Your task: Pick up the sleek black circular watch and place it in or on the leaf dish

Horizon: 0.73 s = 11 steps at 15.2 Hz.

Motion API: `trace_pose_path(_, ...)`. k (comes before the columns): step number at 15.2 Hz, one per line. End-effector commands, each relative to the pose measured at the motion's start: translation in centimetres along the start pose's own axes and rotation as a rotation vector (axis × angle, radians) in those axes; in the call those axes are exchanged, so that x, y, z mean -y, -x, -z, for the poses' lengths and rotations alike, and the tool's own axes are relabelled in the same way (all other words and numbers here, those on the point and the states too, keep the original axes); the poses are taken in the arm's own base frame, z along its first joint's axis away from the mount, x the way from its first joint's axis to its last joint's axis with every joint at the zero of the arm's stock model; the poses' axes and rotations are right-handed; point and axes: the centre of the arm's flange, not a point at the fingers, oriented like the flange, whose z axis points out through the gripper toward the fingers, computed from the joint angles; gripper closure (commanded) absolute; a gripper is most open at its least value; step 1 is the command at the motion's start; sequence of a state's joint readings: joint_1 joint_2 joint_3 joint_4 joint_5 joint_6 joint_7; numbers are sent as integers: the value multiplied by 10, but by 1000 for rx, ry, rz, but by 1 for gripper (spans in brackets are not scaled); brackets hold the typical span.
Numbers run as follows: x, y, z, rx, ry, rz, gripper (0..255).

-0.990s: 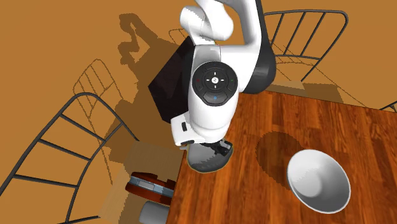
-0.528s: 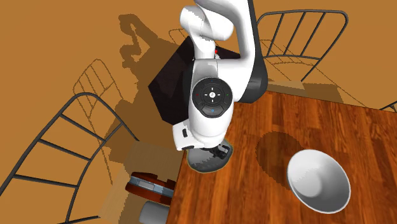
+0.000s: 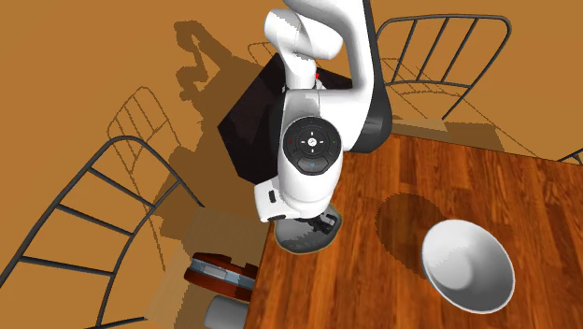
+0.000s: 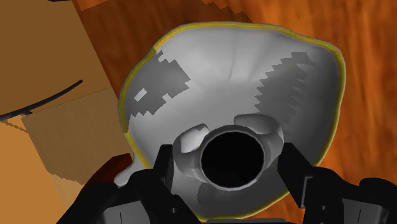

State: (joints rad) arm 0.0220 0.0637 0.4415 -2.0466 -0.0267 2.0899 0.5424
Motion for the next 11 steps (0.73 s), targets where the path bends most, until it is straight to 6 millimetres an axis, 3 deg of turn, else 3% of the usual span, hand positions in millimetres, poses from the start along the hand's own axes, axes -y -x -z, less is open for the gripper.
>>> trace_pose_path(1, 0, 0, 0, 0, 0, 0, 0)
trace_pose_path(6, 0, 0, 0, 0, 0, 0, 0)
trace_pose_path(10, 0, 0, 50, 0, 0, 0, 0)
trace_pose_path(11, 0, 0, 50, 0, 0, 0, 0)
